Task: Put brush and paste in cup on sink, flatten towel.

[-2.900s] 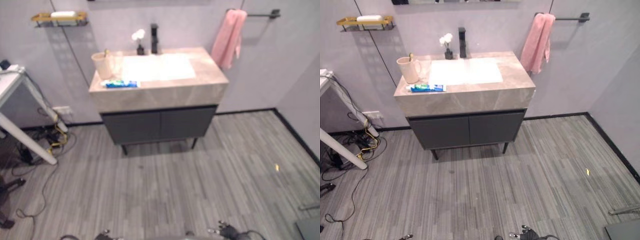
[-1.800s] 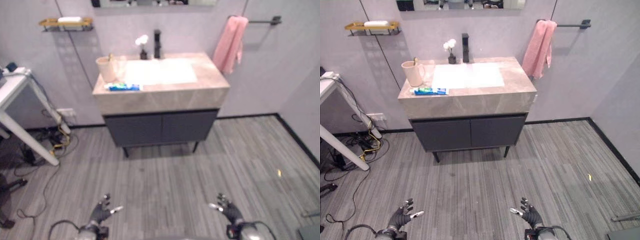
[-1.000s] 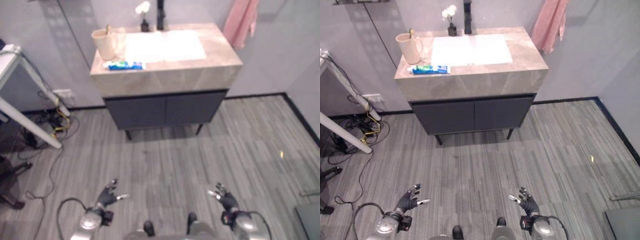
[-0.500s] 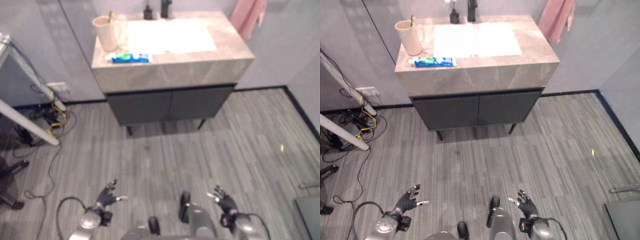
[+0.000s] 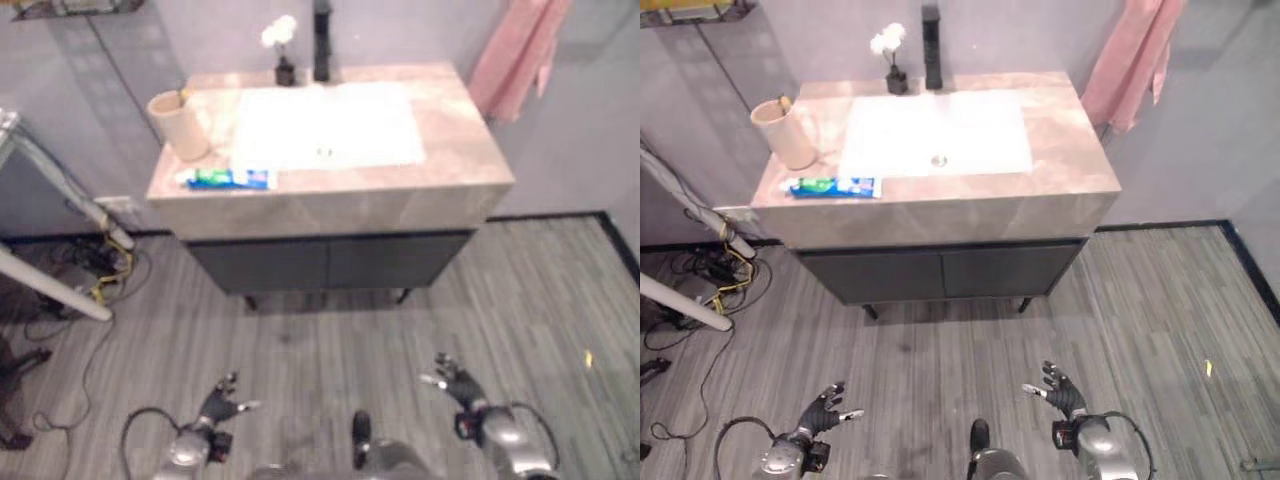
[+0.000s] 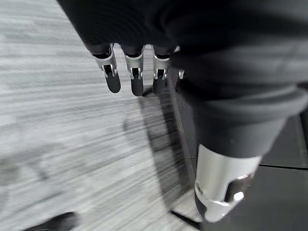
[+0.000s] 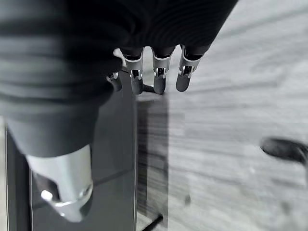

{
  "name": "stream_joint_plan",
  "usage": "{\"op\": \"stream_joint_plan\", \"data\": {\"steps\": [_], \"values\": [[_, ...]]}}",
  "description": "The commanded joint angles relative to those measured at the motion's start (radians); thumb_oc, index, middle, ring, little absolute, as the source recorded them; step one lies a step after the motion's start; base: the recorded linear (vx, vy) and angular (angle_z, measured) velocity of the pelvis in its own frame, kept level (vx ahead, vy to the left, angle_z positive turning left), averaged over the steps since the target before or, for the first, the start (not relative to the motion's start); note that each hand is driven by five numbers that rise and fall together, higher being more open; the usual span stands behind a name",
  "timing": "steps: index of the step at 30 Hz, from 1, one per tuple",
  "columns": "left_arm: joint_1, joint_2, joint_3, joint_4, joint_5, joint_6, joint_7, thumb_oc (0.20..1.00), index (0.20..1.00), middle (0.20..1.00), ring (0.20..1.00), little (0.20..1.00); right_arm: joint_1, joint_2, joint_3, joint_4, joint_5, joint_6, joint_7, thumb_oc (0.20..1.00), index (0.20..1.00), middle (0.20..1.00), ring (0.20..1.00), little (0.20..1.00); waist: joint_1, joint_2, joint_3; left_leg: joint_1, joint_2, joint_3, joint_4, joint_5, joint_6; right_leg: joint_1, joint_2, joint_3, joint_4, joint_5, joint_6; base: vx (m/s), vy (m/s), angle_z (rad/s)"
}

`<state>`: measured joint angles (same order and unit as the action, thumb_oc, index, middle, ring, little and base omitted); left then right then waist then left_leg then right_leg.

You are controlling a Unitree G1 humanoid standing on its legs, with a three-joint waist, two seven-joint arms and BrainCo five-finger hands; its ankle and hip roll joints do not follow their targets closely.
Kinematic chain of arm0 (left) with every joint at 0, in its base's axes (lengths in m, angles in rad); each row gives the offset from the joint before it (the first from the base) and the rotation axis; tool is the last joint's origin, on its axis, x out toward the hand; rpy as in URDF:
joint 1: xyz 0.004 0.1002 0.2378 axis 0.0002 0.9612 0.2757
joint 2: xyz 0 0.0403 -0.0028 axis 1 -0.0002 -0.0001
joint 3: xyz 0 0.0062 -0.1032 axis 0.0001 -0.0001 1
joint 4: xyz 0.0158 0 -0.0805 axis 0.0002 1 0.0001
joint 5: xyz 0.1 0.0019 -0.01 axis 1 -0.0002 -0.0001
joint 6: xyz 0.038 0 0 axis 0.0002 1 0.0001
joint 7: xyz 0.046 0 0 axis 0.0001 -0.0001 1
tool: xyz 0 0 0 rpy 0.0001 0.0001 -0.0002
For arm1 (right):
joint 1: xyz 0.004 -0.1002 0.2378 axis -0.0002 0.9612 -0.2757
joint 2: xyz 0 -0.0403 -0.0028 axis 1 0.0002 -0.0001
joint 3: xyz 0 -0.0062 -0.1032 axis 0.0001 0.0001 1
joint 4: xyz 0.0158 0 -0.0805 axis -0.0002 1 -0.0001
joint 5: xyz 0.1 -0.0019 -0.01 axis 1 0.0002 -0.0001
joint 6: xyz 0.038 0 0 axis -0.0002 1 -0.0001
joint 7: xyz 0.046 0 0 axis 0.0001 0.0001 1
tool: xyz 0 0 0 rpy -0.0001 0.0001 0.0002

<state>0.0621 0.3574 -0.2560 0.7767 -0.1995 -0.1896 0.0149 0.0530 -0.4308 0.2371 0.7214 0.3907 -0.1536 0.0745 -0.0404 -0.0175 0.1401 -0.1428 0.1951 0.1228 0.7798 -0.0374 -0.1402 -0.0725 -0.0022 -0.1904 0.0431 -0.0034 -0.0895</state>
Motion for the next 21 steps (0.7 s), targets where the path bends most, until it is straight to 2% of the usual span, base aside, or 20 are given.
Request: {"op": "stream_joint_plan", "data": {"steps": [1, 2, 3, 4, 5, 6, 7, 8, 10, 12, 13, 16, 17, 21], "values": [[-0.038, 0.035, -0.009, -0.056, -0.022, -0.027, 0.009, 1.0, 1.0, 1.0, 1.0, 1.0, 0.017, -0.023, -0.026, -0.045, -0.034, -0.03, -0.014, 1.0, 1.0, 1.0, 1.0, 1.0, -0.021, 0.002, 0.04, 0.073, -0.071, 0.101, -0.258, 0.063, 0.083, 0.006, -0.026, 0.01, -0.001, 0.008, 0.113, 0.16, -0.092, 0.22], [-0.044, 0.035, -0.01, -0.052, -0.021, -0.03, 0.012, 1.0, 1.0, 1.0, 1.0, 1.0, 0.014, -0.026, -0.029, -0.041, -0.037, -0.033, -0.017, 1.0, 1.0, 1.0, 1.0, 1.0, -0.027, -0.01, 0.04, 0.044, -0.089, 0.125, -0.306, 0.03, 0.103, 0.012, -0.042, -0.007, -0.015, 0.016, 0.119, 0.15, -0.053, 0.37], [-0.044, 0.036, -0.011, -0.052, -0.019, -0.031, 0.012, 1.0, 1.0, 1.0, 1.0, 1.0, 0.016, -0.027, -0.032, -0.043, -0.039, -0.033, -0.019, 1.0, 1.0, 1.0, 1.0, 1.0, -0.03, -0.016, 0.037, 0.038, -0.084, 0.145, -0.349, 0.01, 0.11, 0.017, -0.048, -0.012, -0.02, 0.013, 0.125, 0.07, -0.02, 0.39], [-0.043, 0.036, -0.011, -0.052, -0.019, -0.031, 0.012, 1.0, 1.0, 1.0, 1.0, 1.0, 0.016, -0.027, -0.032, -0.043, -0.039, -0.033, -0.019, 1.0, 1.0, 1.0, 1.0, 1.0, -0.03, -0.017, 0.038, 0.04, -0.085, 0.146, -0.351, 0.01, 0.11, 0.018, -0.048, -0.012, -0.02, 0.012, 0.125, 0.22, 0.005, 0.21], [-0.036, 0.038, -0.018, -0.048, -0.008, -0.035, 0.01, 1.0, 1.0, 1.0, 1.0, 1.0, 0.021, -0.033, -0.042, -0.033, -0.05, -0.04, -0.03, 1.0, 1.0, 1.0, 1.0, 1.0, -0.037, -0.024, 0.022, 0.03, -0.075, 0.167, -0.571, -0.014, 0.105, 0.039, -0.069, -0.021, -0.03, 0.001, 0.144, 0.24, 0.055, 0.09], [-0.03, 0.044, -0.015, -0.052, 0.004, -0.038, 0.015, 1.0, 1.0, 1.0, 1.0, 1.0, 0.019, -0.032, -0.038, -0.035, -0.063, -0.046, -0.037, 1.0, 1.0, 1.0, 1.0, 1.0, -0.036, -0.02, 0.017, 0.009, -0.076, 0.127, -0.75, 0.112, 0.09, 0.039, -0.067, -0.026, -0.031, -0.001, 0.135, 0.3, 0.07, 0.16], [-0.029, 0.046, -0.017, -0.058, 0.005, -0.034, 0.012, 1.0, 1.0, 1.0, 1.0, 1.0, 0.02, -0.032, -0.037, -0.037, -0.069, -0.044, -0.036, 1.0, 1.0, 1.0, 1.0, 1.0, -0.035, -0.019, 0.016, 0.03, -0.07, 0.114, -0.783, 0.122, 0.088, 0.047, -0.067, -0.021, -0.026, -0.005, 0.134, 0.32, 0.141, 0.29], [-0.019, 0.057, -0.017, -0.071, 0.011, -0.03, 0.008, 1.0, 1.0, 1.0, 1.0, 1.0, 0.018, -0.032, -0.027, -0.039, -0.082, -0.044, -0.029, 1.0, 1.0, 1.0, 1.0, 1.0, -0.034, -0.011, 0.009, 0.016, -0.039, 0.073, -0.867, 0.187, 0.07, 0.052, -0.067, -0.02, -0.006, -0.028, 0.129, 0.25, 0.104, 0.25], [-0.014, 0.061, -0.016, -0.083, 0.012, -0.03, 0.004, 1.0, 1.0, 1.0, 1.0, 1.0, 0.017, -0.033, -0.021, -0.046, -0.089, -0.043, -0.025, 1.0, 1.0, 1.0, 1.0, 1.0, -0.036, -0.007, 0.006, -0.003, -0.027, 0.06, -0.867, 0.184, 0.065, 0.055, -0.07, -0.019, 0.009, -0.04, 0.129, 0.27, 0.164, -0.12], [-0.014, 0.074, -0.016, -0.097, 0.031, -0.027, 0.0, 1.0, 1.0, 1.0, 1.0, 1.0, 0.02, -0.033, -0.021, -0.06, -0.096, -0.037, -0.022, 1.0, 1.0, 1.0, 1.0, 1.0, -0.032, 0.004, 0.006, 0.003, -0.018, 0.068, -0.867, 0.206, 0.052, 0.074, -0.075, -0.012, 0.045, -0.065, 0.133, 0.41, 0.336, -0.28], [0.006, 0.082, -0.006, -0.098, 0.04, -0.03, -0.001, 1.0, 1.0, 1.0, 1.0, 1.0, 0.024, -0.024, -0.018, -0.063, -0.111, -0.029, -0.013, 1.0, 1.0, 1.0, 1.0, 1.0, -0.016, 0.01, -0.001, 0.049, -0.053, 0.023, -0.863, 0.169, 0.083, 0.103, -0.099, 0.022, 0.071, -0.087, 0.15, 0.36, 0.343, -0.2], [0.001, 0.086, -0.012, -0.101, 0.043, -0.03, -0.006, 1.0, 1.0, 1.0, 1.0, 1.0, 0.019, -0.018, -0.019, -0.052, -0.118, -0.028, -0.014, 1.0, 1.0, 1.0, 1.0, 1.0, -0.017, 0.01, -0.002, 0.024, -0.075, 0.01, -0.821, 0.146, 0.089, 0.119, -0.122, 0.019, 0.072, -0.077, 0.159, 0.25, 0.306, -0.65], [0.009, 0.107, -0.015, -0.129, 0.046, -0.029, -0.019, 1.0, 1.0, 1.0, 1.0, 1.0, 0.022, -0.001, -0.034, -0.049, -0.118, -0.024, -0.015, 1.0, 1.0, 1.0, 1.0, 1.0, -0.014, 0.006, -0.009, 0.019, -0.102, 0.031, -0.764, 0.097, 0.109, 0.137, -0.156, 0.035, 0.072, -0.049, 0.177, 0.27, 0.389, -0.15], [0.033, 0.155, -0.012, -0.177, 0.077, -0.039, -0.028, 1.0, 1.0, 1.0, 1.0, 1.0, 0.019, 0.022, -0.025, -0.067, -0.133, -0.028, -0.008, 1.0, 1.0, 1.0, 1.0, 1.0, -0.007, 0.018, -0.016, 0.024, -0.158, 0.074, -0.709, 0.028, 0.158, 0.096, -0.224, 0.061, 0.146, 0.09, 0.211, 0.24, 0.432, -0.1]]}}
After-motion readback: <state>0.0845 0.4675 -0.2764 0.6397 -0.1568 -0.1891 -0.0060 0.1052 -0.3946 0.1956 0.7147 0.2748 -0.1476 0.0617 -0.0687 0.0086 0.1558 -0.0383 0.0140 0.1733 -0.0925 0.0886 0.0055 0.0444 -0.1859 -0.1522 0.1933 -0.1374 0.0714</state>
